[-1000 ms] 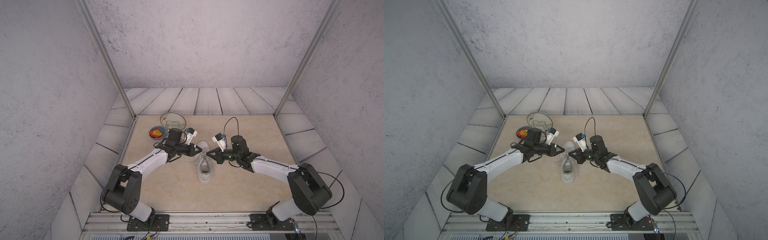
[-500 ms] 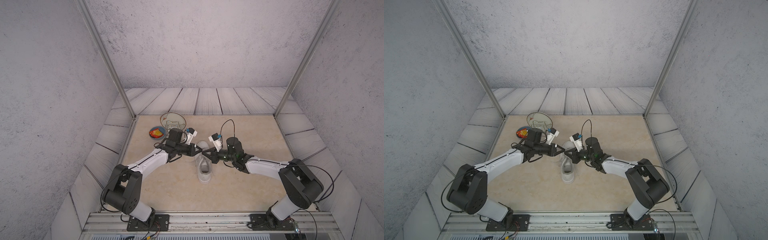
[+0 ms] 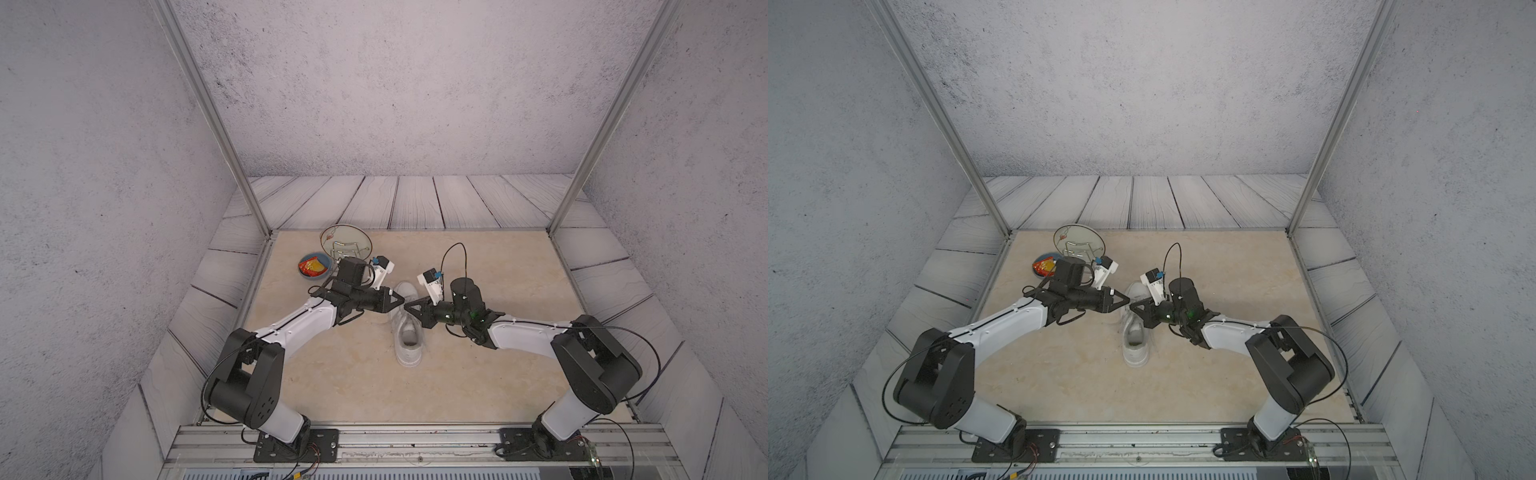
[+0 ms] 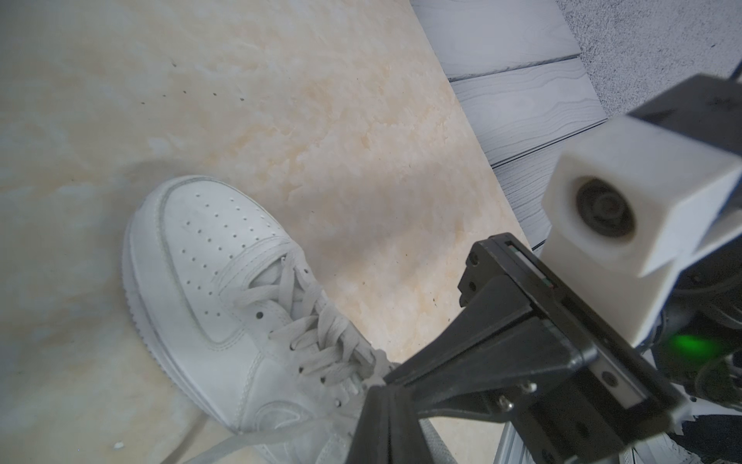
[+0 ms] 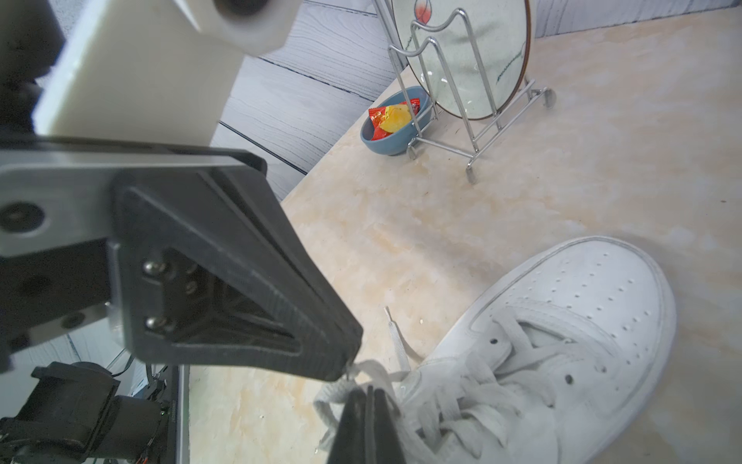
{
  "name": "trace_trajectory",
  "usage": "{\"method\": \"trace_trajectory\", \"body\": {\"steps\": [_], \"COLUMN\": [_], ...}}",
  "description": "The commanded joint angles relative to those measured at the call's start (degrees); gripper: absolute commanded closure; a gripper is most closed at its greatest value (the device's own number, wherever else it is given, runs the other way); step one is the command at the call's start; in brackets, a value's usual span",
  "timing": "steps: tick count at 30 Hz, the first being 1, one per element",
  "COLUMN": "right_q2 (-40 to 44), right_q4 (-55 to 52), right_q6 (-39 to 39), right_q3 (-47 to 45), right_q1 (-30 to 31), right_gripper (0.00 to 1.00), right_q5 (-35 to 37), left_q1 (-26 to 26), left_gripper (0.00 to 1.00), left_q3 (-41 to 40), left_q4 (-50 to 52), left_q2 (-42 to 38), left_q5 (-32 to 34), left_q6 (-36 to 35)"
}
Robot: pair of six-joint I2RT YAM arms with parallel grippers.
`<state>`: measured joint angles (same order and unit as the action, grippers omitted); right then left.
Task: Tie the shoes
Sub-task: Cross the shoelace with the shoelace.
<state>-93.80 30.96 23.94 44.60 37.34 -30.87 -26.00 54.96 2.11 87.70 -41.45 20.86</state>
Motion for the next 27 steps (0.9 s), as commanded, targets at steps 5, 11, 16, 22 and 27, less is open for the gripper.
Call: {"method": "trace_trajectory", "body": {"steps": [5, 11, 16, 22, 27], "right_q2": [-2.2, -3.7, -6.0, -8.8, -10.6], "right_q4": [4.3, 8.6, 13.4, 20.7, 23.0], "right_q6": [2.5, 5.3, 8.9, 13.2, 15.0], "right_q3": [-0.8, -1.0, -1.8, -2.6, -2.3], "right_q1": [0.9, 0.9, 0.9, 1.1, 1.6], "right_gripper": [1.0, 1.0, 1.0, 1.0, 1.0], "right_q5": [1.2, 2.4, 3.7, 5.2, 6.2], "left_q1": [-0.4, -0.5, -0.6, -0.8, -0.8], "left_gripper": [1.0, 1.0, 1.0, 1.0, 1.0], "left_q3": [-1.0, -1.1, -1.2, -1.2, -1.3], "left_q4": [-0.5, -0.6, -0.6, -0.7, -1.1], "left_q2": [-0.9, -1.0, -1.0, -1.0, -1.0], "left_q5": [0.3, 0.7, 0.9, 1.1, 1.2], "left_q6": [0.1, 0.5, 0.7, 0.9, 1.1]}}
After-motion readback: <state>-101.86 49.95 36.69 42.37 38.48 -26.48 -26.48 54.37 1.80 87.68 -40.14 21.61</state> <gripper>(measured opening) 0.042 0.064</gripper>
